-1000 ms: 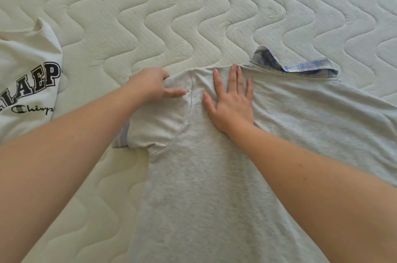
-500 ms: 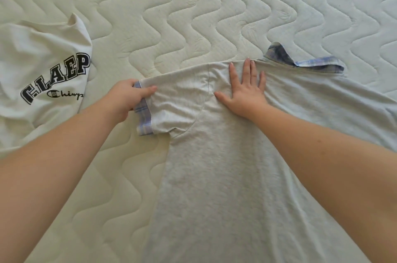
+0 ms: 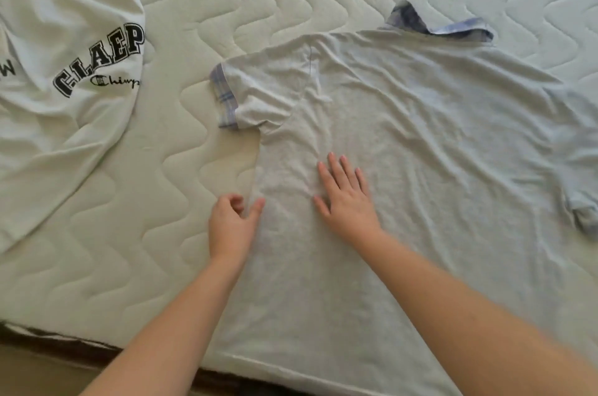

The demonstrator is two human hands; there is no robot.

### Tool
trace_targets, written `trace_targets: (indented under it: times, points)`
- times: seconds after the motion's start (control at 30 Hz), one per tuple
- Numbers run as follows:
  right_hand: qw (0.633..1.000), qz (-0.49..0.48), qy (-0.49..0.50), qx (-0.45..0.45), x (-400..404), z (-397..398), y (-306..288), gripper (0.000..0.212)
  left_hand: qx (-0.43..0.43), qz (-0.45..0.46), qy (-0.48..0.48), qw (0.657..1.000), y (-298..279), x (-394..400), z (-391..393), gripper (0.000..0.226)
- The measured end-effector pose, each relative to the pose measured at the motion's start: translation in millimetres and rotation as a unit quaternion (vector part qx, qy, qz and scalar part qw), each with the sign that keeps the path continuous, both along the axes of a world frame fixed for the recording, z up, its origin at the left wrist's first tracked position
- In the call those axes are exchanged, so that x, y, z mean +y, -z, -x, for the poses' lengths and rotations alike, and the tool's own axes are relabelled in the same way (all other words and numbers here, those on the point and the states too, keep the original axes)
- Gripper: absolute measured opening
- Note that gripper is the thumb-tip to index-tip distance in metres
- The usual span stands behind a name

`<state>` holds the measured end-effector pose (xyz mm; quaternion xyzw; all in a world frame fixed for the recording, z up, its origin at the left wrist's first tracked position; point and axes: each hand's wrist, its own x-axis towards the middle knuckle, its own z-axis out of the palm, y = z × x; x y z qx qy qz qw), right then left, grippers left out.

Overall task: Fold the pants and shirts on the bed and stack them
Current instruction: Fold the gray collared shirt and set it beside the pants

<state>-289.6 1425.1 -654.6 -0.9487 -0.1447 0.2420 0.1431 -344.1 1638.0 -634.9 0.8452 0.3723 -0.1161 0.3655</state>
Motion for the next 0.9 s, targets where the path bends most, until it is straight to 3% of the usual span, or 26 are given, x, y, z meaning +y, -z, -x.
trace_targets:
  times: [0.1,0.27,0.37,0.43,0.53,0.6,0.7,0.83,0.9]
  points:
    - [0.999,-0.020,-0.027,0.010,-29,34,-8,0.064,0.049,0.007,0.033,0.998,0,-20,58,0.049]
    - [0.999,0.014,-0.031,0.036,-100,113,-22,0.066,0.083,0.022,0.004,0.996,-9,-24,117,0.033]
    - [0.994,0.059,0.092,0.022,-144,161,-31,0.067,0.092,0.022,0.002,0.996,-14,-14,144,0.031]
    - [0.960,0.104,0.258,0.029,-177,193,-36,0.071,0.107,0.007,0.004,0.994,-16,-5,160,0.029]
    - [0.854,0.137,0.497,0.076,-222,238,-44,0.076,0.129,-0.002,0.010,0.992,-18,9,180,0.025]
    - [0.798,0.123,0.582,0.102,-246,260,-45,0.072,0.143,-0.014,0.039,0.989,-19,17,188,0.032]
    - [0.770,0.122,0.606,0.161,-271,278,-47,0.059,0.151,-0.020,0.054,0.987,-20,21,193,0.040]
    - [0.748,0.101,0.635,0.165,-287,295,-49,0.072,0.168,0.017,0.076,0.983,-22,21,199,0.035]
    - [0.760,0.057,0.619,0.193,-294,302,-47,0.055,0.185,0.029,0.095,0.978,-22,22,205,0.037]
